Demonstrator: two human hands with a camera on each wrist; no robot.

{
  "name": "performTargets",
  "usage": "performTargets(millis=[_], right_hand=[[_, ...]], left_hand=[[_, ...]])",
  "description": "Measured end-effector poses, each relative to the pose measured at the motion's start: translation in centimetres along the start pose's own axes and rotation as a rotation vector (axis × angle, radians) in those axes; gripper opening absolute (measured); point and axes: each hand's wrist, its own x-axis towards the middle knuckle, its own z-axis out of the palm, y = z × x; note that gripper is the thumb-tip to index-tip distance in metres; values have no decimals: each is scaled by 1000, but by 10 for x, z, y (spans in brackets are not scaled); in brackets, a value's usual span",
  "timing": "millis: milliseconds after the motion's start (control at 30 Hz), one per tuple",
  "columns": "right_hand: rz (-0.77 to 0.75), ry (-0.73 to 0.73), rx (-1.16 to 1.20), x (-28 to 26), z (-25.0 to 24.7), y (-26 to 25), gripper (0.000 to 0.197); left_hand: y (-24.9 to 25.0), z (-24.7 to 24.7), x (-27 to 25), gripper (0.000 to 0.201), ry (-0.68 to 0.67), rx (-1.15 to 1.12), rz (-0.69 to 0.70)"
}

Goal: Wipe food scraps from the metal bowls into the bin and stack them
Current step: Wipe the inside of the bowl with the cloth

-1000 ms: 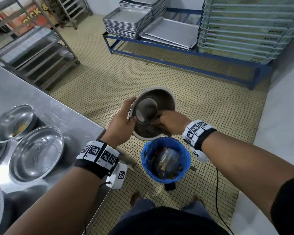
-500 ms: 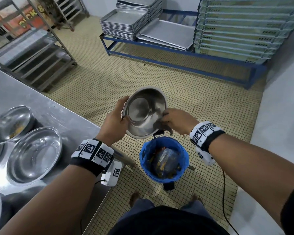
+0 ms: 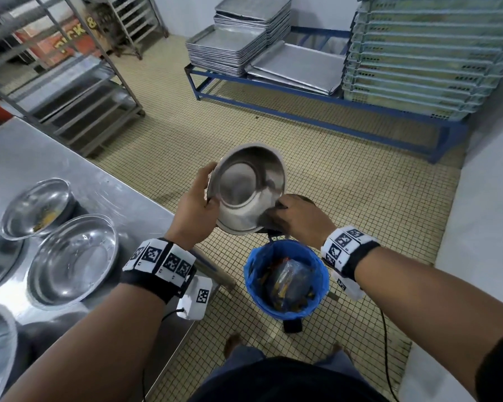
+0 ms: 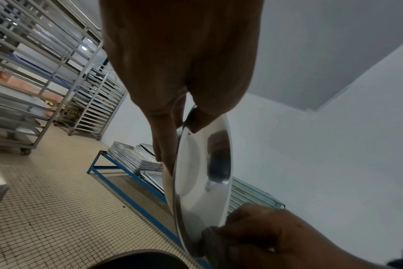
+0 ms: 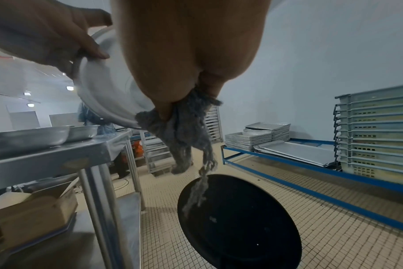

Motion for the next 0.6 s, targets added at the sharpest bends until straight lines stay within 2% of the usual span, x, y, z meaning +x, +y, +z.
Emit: performTargets(millis=[67,133,200,267,300,367,500,600], right_hand=[[-23,-5,28,-3,3,2,30],[25,69,122,3,-7,-1,34],[111,265,234,15,-22,-4,40],[119,466,227,29,-36,-8,34],[111,519,195,35,-40,-9,33],[137,504,140,46,-41,-14,33],[368,367,387,48,-25,-23,30],[230,189,195,40,-9,-19,35]], left_hand=[[-1,-3,0,65,24,-36,-30],[-1,-4,0,68,26,-64,-34],[0,-3,0,71,8,-82,-22],[2,0,-3,72,-17,-95,-28],[4,2,-6,73,-26,-107,-26],[8,5,-9,72,-47,-156,-10],[11,5,-12,66,-48,-273,-31],[9,1,-10,68,5,-328,-68]])
